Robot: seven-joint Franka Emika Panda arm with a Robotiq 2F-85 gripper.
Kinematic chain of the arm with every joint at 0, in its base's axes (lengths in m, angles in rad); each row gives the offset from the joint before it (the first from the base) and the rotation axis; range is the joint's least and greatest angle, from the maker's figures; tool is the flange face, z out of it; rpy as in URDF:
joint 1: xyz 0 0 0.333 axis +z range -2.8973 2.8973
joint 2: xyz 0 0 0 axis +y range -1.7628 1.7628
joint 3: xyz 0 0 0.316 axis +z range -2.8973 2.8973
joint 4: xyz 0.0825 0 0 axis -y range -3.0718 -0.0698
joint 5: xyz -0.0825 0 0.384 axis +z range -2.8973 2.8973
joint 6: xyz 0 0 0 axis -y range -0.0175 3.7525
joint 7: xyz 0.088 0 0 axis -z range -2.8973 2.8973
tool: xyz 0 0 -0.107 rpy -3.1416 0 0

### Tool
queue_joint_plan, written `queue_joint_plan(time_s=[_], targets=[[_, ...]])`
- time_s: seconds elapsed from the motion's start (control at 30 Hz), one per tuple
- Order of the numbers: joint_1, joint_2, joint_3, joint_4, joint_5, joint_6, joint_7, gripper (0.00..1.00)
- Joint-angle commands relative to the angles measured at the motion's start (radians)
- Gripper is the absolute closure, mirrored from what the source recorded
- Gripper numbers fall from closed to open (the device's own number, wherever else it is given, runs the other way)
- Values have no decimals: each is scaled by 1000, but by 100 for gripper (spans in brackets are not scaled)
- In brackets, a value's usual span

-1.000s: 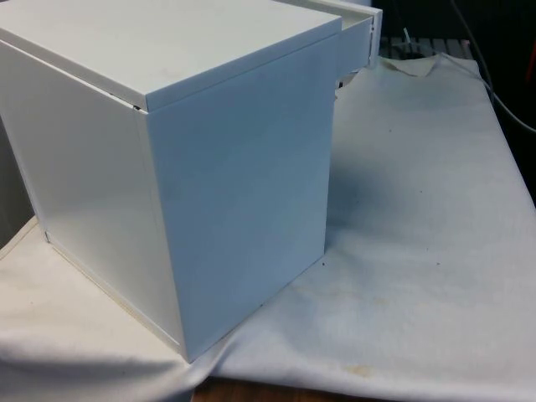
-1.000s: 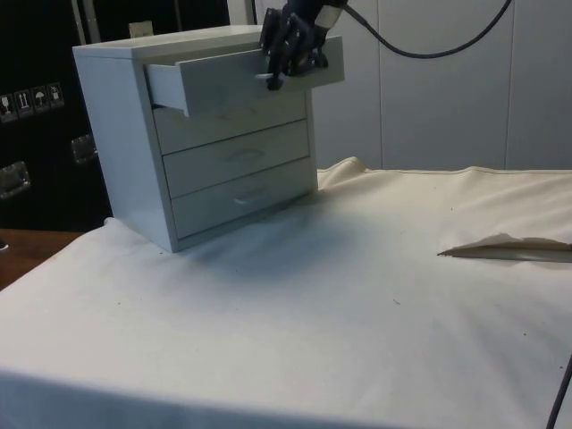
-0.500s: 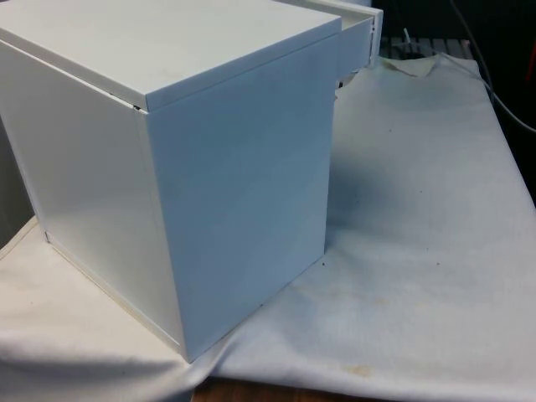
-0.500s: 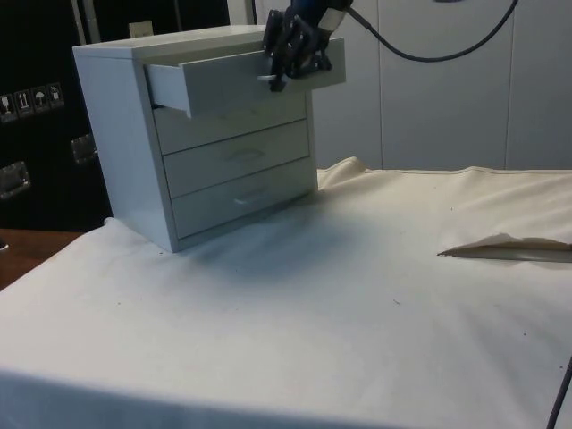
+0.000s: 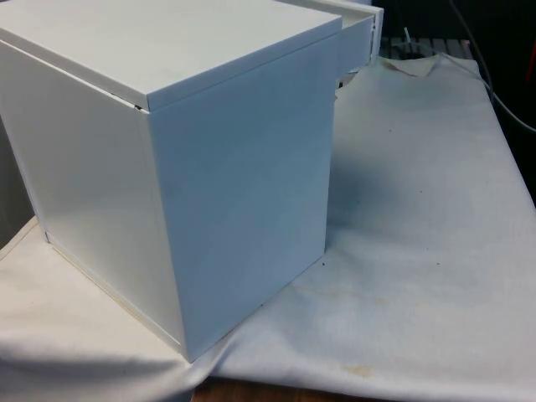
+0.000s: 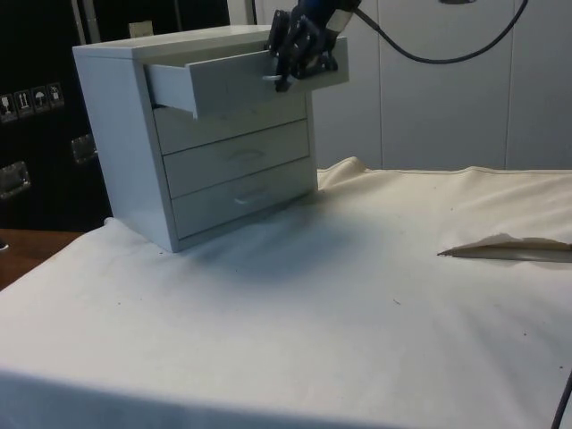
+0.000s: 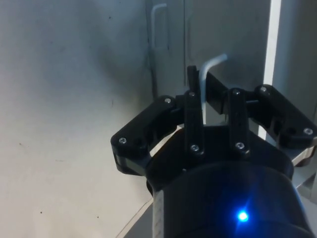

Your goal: Open the drawer, then close it.

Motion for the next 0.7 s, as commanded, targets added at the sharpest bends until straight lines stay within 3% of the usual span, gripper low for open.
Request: queue_joint_plan(time_s=[0.0, 0.03, 0.13, 0.2, 0.23, 0.27, 0.3, 0.53, 0.57, 0.6, 0.67], targets=[[0, -1, 7, -3, 0, -6, 5, 100], [-19, -29, 41, -33, -12, -33, 18, 100], [-29, -53, 49, -48, -22, -44, 28, 100], [-18, -49, 58, -46, -16, -54, 39, 100], [-3, -28, 35, -24, -2, -41, 27, 100], [-11, -48, 63, -45, -14, -59, 43, 100], [-6, -47, 68, -45, -11, -65, 48, 100], [-22, -116, 74, -95, -30, -97, 62, 100], [-6, -98, 65, -74, -19, -100, 59, 100], [-24, -125, 74, -102, -35, -101, 64, 100], [-28, -150, 70, -120, -50, -109, 69, 100]])
